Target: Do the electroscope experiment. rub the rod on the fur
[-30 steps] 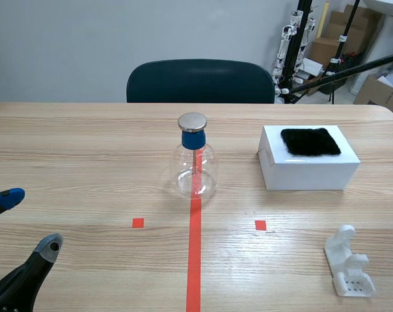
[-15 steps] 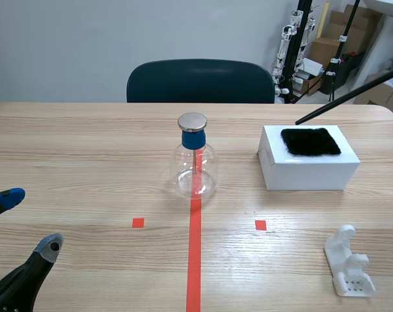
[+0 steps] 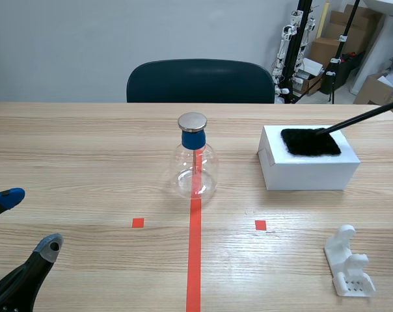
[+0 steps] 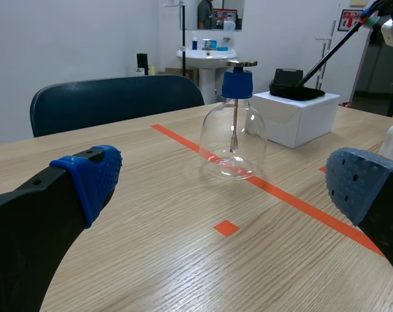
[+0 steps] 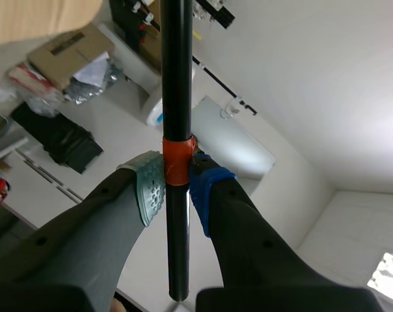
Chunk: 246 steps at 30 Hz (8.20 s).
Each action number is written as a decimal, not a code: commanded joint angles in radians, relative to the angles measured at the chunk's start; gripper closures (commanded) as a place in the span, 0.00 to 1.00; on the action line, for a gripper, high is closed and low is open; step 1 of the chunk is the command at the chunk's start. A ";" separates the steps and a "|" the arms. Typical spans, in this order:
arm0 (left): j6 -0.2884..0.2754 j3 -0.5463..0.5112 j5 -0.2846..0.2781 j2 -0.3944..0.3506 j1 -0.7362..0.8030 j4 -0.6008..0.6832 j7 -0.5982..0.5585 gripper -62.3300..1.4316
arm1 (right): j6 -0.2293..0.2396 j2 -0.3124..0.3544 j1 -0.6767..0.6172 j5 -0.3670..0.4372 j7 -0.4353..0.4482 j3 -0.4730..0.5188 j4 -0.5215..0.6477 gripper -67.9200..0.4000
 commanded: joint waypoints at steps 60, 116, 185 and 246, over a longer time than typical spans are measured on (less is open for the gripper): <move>0.002 -0.003 -0.007 -0.001 -0.005 0.011 -0.014 0.00 | 0.000 0.050 0.018 0.016 0.186 0.008 0.037 0.99; 0.002 -0.003 -0.007 -0.001 -0.005 0.011 -0.014 0.00 | 0.007 0.069 0.012 0.012 0.159 0.008 0.037 0.99; 0.002 -0.003 -0.007 -0.001 -0.005 0.011 -0.014 0.00 | -0.443 -0.659 -1.053 0.140 0.406 0.636 0.914 0.99; 0.002 -0.003 -0.007 -0.001 -0.005 0.011 -0.014 0.00 | -0.435 -0.761 -1.196 0.119 0.605 0.511 0.913 0.99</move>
